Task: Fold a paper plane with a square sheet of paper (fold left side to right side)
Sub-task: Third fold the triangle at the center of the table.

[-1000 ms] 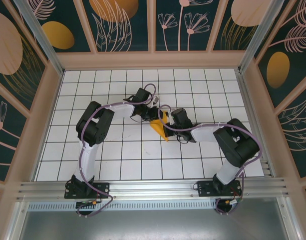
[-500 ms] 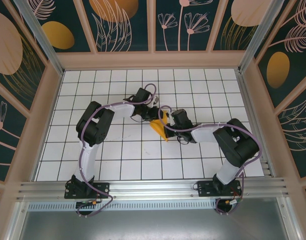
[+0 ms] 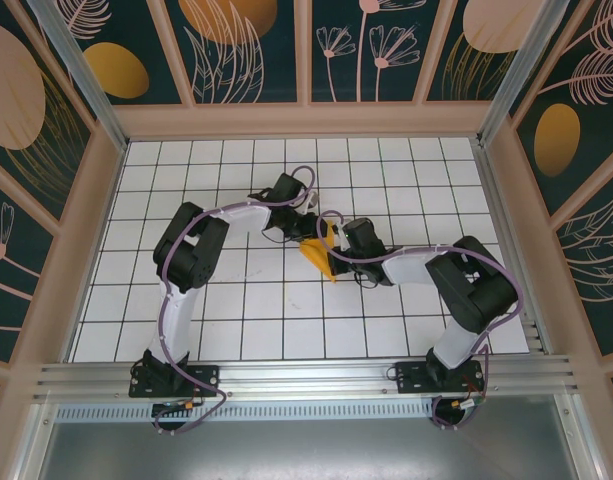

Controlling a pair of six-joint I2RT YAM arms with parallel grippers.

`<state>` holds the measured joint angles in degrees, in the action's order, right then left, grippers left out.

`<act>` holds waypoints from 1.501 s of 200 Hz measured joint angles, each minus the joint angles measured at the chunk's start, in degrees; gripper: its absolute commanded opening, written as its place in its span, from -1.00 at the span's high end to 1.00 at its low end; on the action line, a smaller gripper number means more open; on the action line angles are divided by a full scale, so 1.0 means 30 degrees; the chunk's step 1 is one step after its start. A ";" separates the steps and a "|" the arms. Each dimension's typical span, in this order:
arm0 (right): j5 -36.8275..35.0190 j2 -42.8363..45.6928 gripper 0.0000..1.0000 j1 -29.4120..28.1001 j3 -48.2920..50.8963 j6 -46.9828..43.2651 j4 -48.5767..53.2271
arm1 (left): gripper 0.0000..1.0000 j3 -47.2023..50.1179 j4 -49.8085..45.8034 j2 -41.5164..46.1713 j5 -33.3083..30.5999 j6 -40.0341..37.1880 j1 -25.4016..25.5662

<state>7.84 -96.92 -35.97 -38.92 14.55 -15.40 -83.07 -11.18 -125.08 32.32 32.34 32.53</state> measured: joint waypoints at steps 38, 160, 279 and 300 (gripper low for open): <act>0.0073 0.0000 1.00 0.0000 -0.0080 0.0000 0.0138 | 0.34 -0.0029 0.0015 -0.0080 0.0146 0.0007 -0.0058; 0.0423 0.0095 1.00 0.0000 -0.0357 0.0007 0.0656 | 0.35 -0.0022 0.0131 -0.0117 0.0291 0.0022 -0.0095; 0.0270 0.0073 1.00 0.0000 -0.0619 0.0058 0.0925 | 0.35 0.0007 0.0219 -0.0117 0.0299 0.0022 -0.0087; 0.0182 0.0073 1.00 0.0000 -0.0619 0.0226 0.0940 | 0.35 0.0007 0.0226 -0.0117 0.0299 0.0022 -0.0095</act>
<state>8.38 -96.71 -35.97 -40.77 15.22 -12.58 -83.05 -10.50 -125.43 33.21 32.40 32.25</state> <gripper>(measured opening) 0.065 0.325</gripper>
